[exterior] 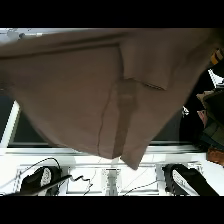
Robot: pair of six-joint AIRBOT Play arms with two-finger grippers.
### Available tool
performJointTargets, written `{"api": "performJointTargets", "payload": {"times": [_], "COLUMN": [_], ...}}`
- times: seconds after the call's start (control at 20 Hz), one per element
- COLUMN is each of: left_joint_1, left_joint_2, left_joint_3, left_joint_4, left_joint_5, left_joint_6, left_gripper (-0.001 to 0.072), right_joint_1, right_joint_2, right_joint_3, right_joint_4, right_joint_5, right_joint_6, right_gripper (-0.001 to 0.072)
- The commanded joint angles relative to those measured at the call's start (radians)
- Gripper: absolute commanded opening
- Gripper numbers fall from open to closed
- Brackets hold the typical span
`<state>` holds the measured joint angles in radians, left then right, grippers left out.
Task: Fold the clothes and pants, and hang the long-sleeved shirts on hangers.
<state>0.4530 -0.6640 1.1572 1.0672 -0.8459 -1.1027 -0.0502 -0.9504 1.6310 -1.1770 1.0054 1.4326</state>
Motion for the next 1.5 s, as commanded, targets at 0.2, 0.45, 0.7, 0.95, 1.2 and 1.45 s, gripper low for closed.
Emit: {"api": "performJointTargets", "payload": {"times": [0.2, 0.45, 0.7, 0.95, 1.2, 1.45], "left_joint_1": [-0.29, -0.377, -0.384, -0.376, -0.372, -0.378], "left_joint_2": [-0.613, -0.838, -0.849, -0.849, -0.868, -0.94], "left_joint_3": [0.061, 0.183, 0.183, 0.183, 0.164, 0.162], "left_joint_4": [0.057, 0.061, -0.032, -0.017, 0.067, 0.007], "left_joint_5": [-0.137, 0.127, 0.27, -0.121, -0.326, -0.312], "left_joint_6": [0.033, 0.029, -0.086, -0.089, -0.174, -0.18], "left_gripper": [0.0012, 0.0012, 0.0013, 0.0013, 0.0014, 0.0014], "right_joint_1": [0.0, 0.0, -0.002, -0.039, -0.098, -0.105], "right_joint_2": [-0.459, -0.637, -0.658, -0.658, -0.658, -0.665], "right_joint_3": [0.001, 0.001, 0.001, 0.001, -0.003, -0.046], "right_joint_4": [-0.087, -0.088, -0.09, -0.154, -0.261, -0.265], "right_joint_5": [0.061, -0.171, -0.269, 0.028, 0.187, 0.207], "right_joint_6": [0.037, 0.042, 0.042, 0.042, 0.044, 0.058], "right_gripper": [0.0027, 0.0027, 0.0027, 0.0027, 0.0027, 0.0027]}}
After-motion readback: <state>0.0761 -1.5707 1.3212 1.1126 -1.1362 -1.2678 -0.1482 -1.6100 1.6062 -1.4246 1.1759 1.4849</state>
